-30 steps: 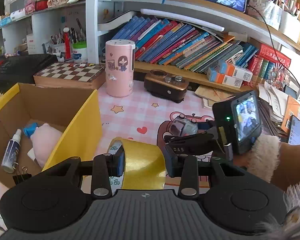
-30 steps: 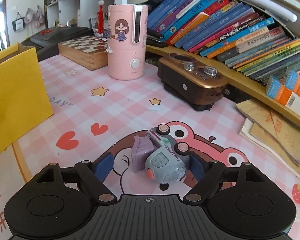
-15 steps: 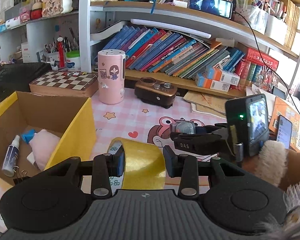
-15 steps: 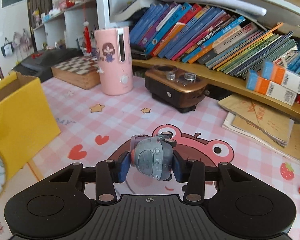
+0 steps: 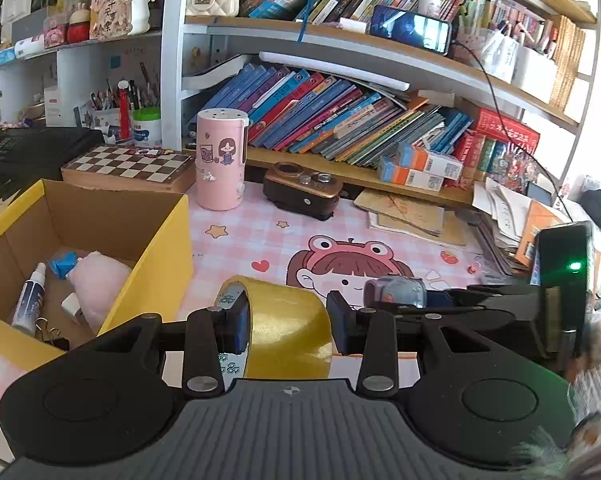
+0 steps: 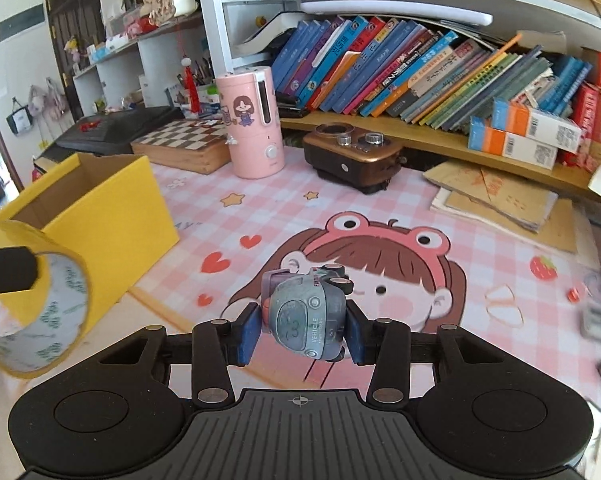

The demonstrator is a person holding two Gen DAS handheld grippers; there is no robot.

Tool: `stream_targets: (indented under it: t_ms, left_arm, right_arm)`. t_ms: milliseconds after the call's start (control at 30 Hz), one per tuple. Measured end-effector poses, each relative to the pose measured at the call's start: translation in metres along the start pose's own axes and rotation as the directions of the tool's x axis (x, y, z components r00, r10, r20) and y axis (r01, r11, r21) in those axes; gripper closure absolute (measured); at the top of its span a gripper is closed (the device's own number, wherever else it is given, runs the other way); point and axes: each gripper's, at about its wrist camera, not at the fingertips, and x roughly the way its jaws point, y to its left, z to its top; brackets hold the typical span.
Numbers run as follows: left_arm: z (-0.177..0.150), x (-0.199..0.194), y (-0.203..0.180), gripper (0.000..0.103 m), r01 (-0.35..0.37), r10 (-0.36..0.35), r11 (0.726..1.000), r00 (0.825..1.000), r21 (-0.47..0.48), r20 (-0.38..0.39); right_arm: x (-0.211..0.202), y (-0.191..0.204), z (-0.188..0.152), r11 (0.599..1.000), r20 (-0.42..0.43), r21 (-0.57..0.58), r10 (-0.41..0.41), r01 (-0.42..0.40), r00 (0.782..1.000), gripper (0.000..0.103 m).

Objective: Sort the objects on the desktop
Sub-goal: 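Carry the tape roll and grey toy with both tools to the yellow box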

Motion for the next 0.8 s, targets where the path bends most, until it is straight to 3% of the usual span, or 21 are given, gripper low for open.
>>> stream_targets:
  t_ms: [333,800]
  left_arm:
    - [-0.018,-0.034,0.019,0.067,0.058,-0.058,0.998,0.998,-0.002,0.015]
    - [-0.056,-0.090,0.079,0.067,0.140,-0.140,0.987,0.990,0.077,-0.005]
  right_arm:
    - [-0.059,0.029,-0.016,0.998,0.001,0.066,-0.016,0.016,1.000,0.060]
    - [-0.111,0.125,-0.052,0.990,-0.005,0.096,-0.104,0.104,0.995,0.059]
